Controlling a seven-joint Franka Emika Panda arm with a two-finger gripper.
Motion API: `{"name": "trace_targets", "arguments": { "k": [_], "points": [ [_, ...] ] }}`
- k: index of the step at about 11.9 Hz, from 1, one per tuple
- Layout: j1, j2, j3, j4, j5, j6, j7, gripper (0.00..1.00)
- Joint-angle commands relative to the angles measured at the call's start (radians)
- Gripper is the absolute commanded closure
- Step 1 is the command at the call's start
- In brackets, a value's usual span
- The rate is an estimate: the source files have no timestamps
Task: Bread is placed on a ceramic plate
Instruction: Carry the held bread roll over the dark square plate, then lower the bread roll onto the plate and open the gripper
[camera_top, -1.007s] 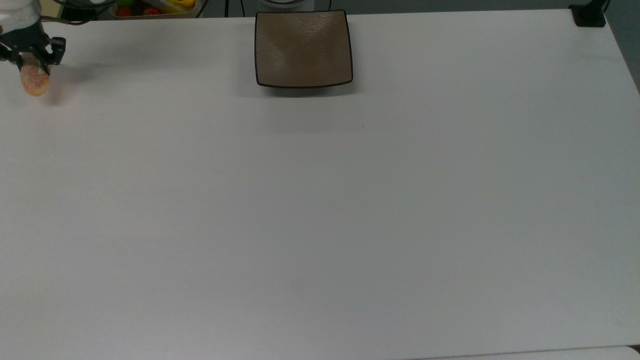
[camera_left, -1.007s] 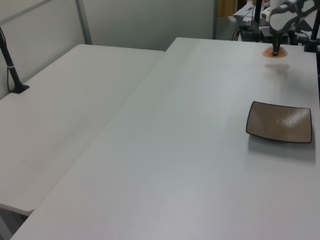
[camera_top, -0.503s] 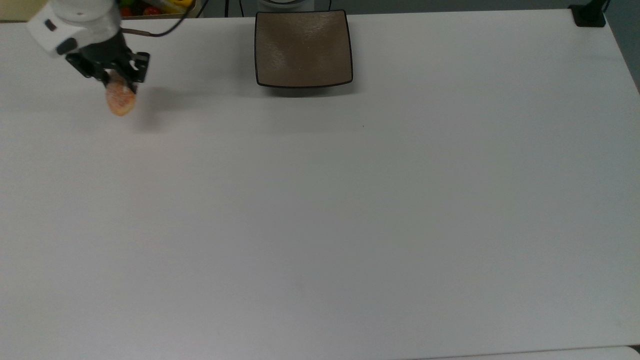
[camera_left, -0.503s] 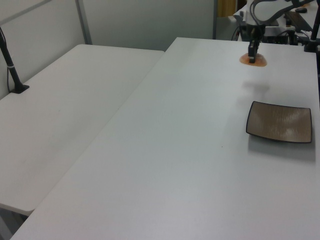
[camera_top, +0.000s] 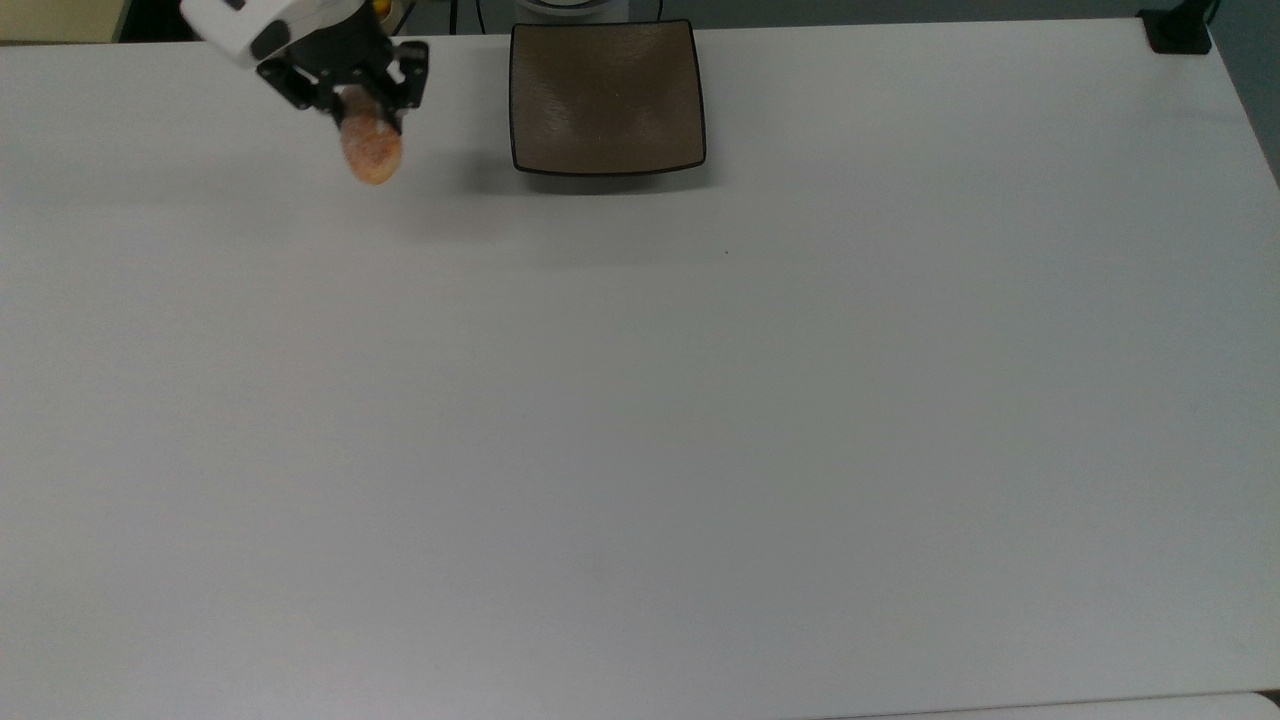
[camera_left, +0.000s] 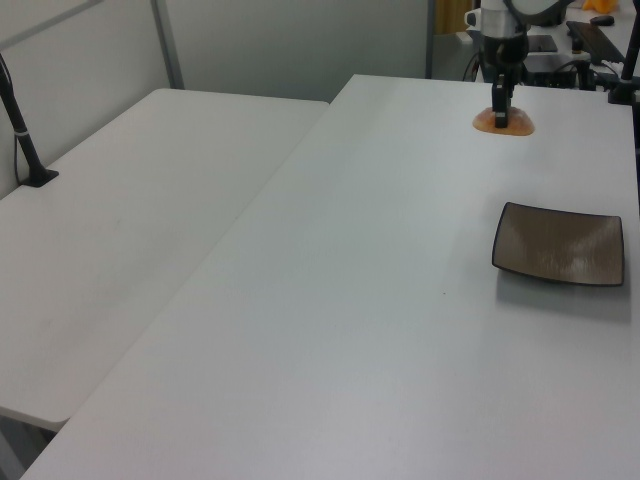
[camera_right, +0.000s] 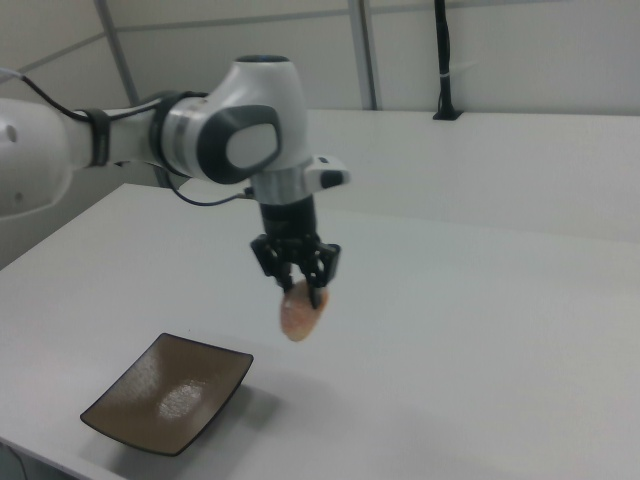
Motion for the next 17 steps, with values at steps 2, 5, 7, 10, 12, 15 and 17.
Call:
{"name": "trace_targets", "arguments": {
  "k": [2, 5, 7, 10, 12, 15, 17],
  "points": [
    [0.036, -0.154, 0.064, -0.171, 0.081, -0.047, 0.009, 0.54],
    [0.103, -0.239, 0.09, -0.3, 0.106, -0.043, 0.008, 0.54],
    [0.16, -0.259, 0.09, -0.366, 0.106, -0.04, 0.008, 0.54],
    [0.235, -0.212, 0.09, -0.38, 0.103, -0.038, 0.009, 0.51],
    [0.271, -0.166, 0.09, -0.388, 0.093, -0.027, 0.009, 0.5],
    [0.298, -0.094, 0.09, -0.386, 0.074, 0.017, 0.008, 0.31],
    [0.295, -0.094, 0.09, -0.382, 0.073, 0.017, 0.004, 0.0]
  ]
}}
